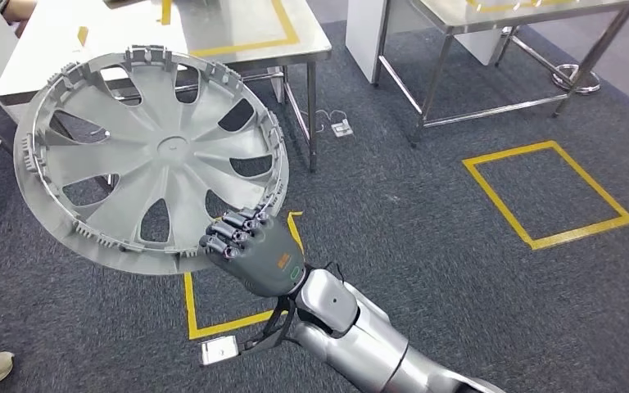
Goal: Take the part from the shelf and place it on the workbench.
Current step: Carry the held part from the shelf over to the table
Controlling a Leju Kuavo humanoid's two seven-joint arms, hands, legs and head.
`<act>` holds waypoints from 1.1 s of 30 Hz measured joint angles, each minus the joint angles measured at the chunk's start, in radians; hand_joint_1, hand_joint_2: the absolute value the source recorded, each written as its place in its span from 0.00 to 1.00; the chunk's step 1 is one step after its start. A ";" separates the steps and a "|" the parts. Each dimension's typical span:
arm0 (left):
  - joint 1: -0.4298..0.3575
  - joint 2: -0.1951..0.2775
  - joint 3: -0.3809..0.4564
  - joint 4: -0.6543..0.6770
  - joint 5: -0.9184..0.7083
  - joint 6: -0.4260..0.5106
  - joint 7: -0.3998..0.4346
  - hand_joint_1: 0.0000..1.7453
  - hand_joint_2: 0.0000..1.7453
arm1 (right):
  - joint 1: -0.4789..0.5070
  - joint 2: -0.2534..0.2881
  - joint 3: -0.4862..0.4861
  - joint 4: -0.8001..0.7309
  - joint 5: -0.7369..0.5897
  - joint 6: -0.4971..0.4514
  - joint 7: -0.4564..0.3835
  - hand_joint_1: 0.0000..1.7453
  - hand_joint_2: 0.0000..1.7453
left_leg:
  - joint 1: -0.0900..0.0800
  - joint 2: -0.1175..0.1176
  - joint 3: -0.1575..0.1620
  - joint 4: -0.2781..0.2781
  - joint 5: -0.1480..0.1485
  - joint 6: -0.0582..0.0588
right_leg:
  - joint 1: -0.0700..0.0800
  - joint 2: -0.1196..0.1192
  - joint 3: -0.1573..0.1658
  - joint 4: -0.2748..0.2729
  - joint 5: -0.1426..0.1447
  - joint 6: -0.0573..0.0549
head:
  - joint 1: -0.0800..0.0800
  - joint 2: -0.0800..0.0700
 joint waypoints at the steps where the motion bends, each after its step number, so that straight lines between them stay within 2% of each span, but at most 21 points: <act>1: -0.001 0.000 0.001 0.000 0.002 0.000 -0.004 0.00 1.00 | -0.001 0.001 0.000 0.001 -0.001 0.000 0.000 1.00 1.00 | 0.002 -0.028 -0.027 0.060 -0.028 -0.003 | -0.002 0.009 0.001 -0.001 0.000 -0.003 | -0.002 0.000; 3: 0.002 0.000 0.002 0.000 0.004 -0.001 -0.008 0.00 1.00 | 0.000 0.004 0.000 0.001 0.000 0.000 0.001 1.00 1.00 | 0.003 -0.052 -0.091 0.177 -0.067 -0.005 | -0.003 0.035 0.001 0.001 -0.001 -0.008 | -0.003 0.000; 4: 0.005 0.000 0.003 0.000 0.006 -0.002 -0.011 0.00 1.00 | 0.002 0.004 0.000 0.001 0.000 0.000 0.001 1.00 1.00 | 0.003 -0.055 -0.107 0.197 -0.061 -0.006 | -0.004 0.049 0.001 0.002 -0.002 -0.008 | -0.003 0.000; 6: 0.008 0.000 0.004 0.000 0.007 -0.003 -0.015 0.00 1.00 | 0.004 0.004 0.000 0.001 0.001 0.000 0.003 1.00 1.00 | 0.004 -0.064 -0.089 0.133 0.002 -0.004 | -0.006 0.081 0.001 0.007 -0.003 -0.005 | -0.004 0.000; 8: 0.007 0.000 0.006 0.001 0.007 -0.004 -0.022 0.00 1.00 | 0.004 0.004 0.000 0.001 0.002 0.000 0.005 1.00 1.00 | 0.009 -0.106 -0.039 0.011 0.058 -0.002 | -0.007 0.108 -0.002 0.017 -0.007 0.004 | -0.004 0.000; 10: 0.006 -0.002 0.007 0.001 0.008 -0.003 -0.028 0.00 1.00 | 0.004 0.004 0.000 0.000 0.003 0.001 0.007 1.00 1.00 | 0.011 -0.137 -0.014 -0.045 0.067 0.005 | -0.008 0.132 -0.010 0.021 -0.007 0.018 | -0.006 0.000; 12: 0.004 -0.003 0.009 0.001 0.010 -0.003 -0.031 0.00 1.00 | 0.007 0.004 -0.001 -0.001 0.002 0.002 0.006 1.00 1.00 | 0.009 -0.124 -0.011 -0.049 0.068 0.017 | -0.012 0.153 -0.016 0.017 -0.001 0.033 | -0.006 0.000; 13: 0.003 -0.003 0.009 0.001 0.011 -0.003 -0.031 0.00 1.00 | 0.009 0.003 -0.002 -0.002 0.000 0.003 0.005 1.00 1.00 | 0.009 -0.113 -0.010 -0.052 0.070 0.025 | -0.011 0.147 -0.020 0.019 -0.002 0.038 | -0.006 0.000; 15: 0.002 -0.004 0.010 0.000 0.014 -0.003 -0.032 0.00 1.00 | 0.009 0.003 -0.004 -0.005 -0.007 0.005 0.002 1.00 1.00 | 0.012 -0.090 -0.008 -0.058 0.074 0.038 | -0.007 0.094 -0.048 0.074 -0.034 0.047 | 0.000 0.000; 16: 0.002 -0.005 0.011 0.000 0.015 -0.003 -0.032 0.00 1.00 | 0.010 0.004 -0.004 -0.006 -0.012 0.006 -0.002 1.00 1.00 | 0.010 -0.079 -0.008 -0.058 0.074 0.041 | -0.006 0.057 -0.075 0.132 -0.064 0.050 | 0.004 0.000; 17: 0.003 -0.005 0.011 0.000 0.016 -0.003 -0.032 0.00 1.00 | 0.010 0.004 -0.004 -0.006 -0.019 0.005 -0.007 1.00 1.00 | 0.009 -0.070 -0.008 -0.058 0.073 0.044 | -0.006 0.035 -0.107 0.198 -0.094 0.052 | 0.006 0.000; 18: 0.005 -0.004 0.011 0.000 0.019 -0.003 -0.032 0.00 1.00 | 0.012 0.004 -0.004 -0.007 -0.028 0.004 -0.013 1.00 1.00 | 0.008 -0.061 -0.009 -0.058 0.072 0.045 | -0.007 0.025 -0.133 0.254 -0.114 0.053 | 0.006 0.000; 19: 0.006 -0.004 0.012 0.000 0.021 -0.003 -0.031 0.00 1.00 | 0.015 0.004 -0.005 -0.007 -0.037 0.003 -0.019 1.00 1.00 | 0.007 -0.053 -0.009 -0.058 0.071 0.045 | -0.007 0.021 -0.146 0.283 -0.119 0.053 | 0.006 0.000; 20: 0.006 -0.003 0.013 0.000 0.023 -0.003 -0.031 0.00 1.00 | 0.017 0.004 -0.005 -0.008 -0.047 0.003 -0.025 1.00 1.00 | 0.007 -0.048 -0.008 -0.058 0.070 0.044 | -0.006 0.019 -0.139 0.273 -0.105 0.051 | 0.006 0.000; 21: 0.005 -0.003 0.013 0.000 0.023 -0.004 -0.031 0.00 1.00 | 0.018 0.003 -0.007 -0.008 -0.056 0.003 -0.031 1.00 1.00 | 0.006 -0.044 -0.007 -0.058 0.069 0.043 | -0.005 0.018 -0.113 0.227 -0.078 0.047 | 0.006 0.000; 22: 0.004 -0.004 0.014 0.000 0.023 -0.005 -0.031 0.00 1.00 | 0.019 0.003 -0.008 -0.009 -0.065 0.003 -0.036 1.00 1.00 | 0.006 -0.041 -0.005 -0.058 0.068 0.041 | -0.003 0.015 -0.075 0.157 -0.048 0.040 | 0.006 0.000; 24: 0.003 -0.004 0.014 0.000 0.023 -0.008 -0.032 0.00 1.00 | 0.019 0.003 -0.011 -0.013 -0.077 0.003 -0.045 1.00 1.00 | 0.003 -0.036 -0.003 -0.058 0.062 0.034 | 0.006 0.005 -0.014 0.042 -0.022 0.027 | 0.006 0.000; 26: 0.002 -0.005 0.014 0.000 0.023 -0.011 -0.033 0.00 1.00 | 0.020 0.003 -0.013 -0.018 -0.081 0.003 -0.050 1.00 1.00 | 0.000 -0.033 0.001 -0.063 0.055 0.023 | 0.012 0.001 0.000 0.012 -0.032 0.017 | 0.005 0.000; 29: 0.000 -0.005 0.015 -0.001 0.023 -0.011 -0.040 0.00 1.00 | 0.024 0.003 -0.015 -0.025 -0.083 0.004 -0.052 1.00 1.00 | 0.000 -0.033 0.012 -0.056 0.045 0.005 | 0.005 0.009 0.027 -0.001 -0.040 0.000 | 0.003 0.000; 31: -0.001 -0.004 0.015 -0.001 0.023 -0.011 -0.043 0.00 1.00 | 0.026 0.003 -0.015 -0.028 -0.084 0.004 -0.052 1.00 1.00 | 0.001 -0.046 -0.029 0.026 0.021 -0.004 | -0.001 0.011 0.055 -0.008 -0.048 -0.011 | -0.004 0.000; 33: 0.002 -0.003 0.017 -0.001 0.023 -0.011 -0.043 0.00 1.00 | 0.028 0.004 -0.015 -0.028 -0.083 0.004 -0.052 1.00 1.00 | 0.002 -0.053 -0.117 0.156 -0.008 -0.010 | -0.001 0.015 0.075 -0.008 -0.064 -0.019 | -0.008 0.000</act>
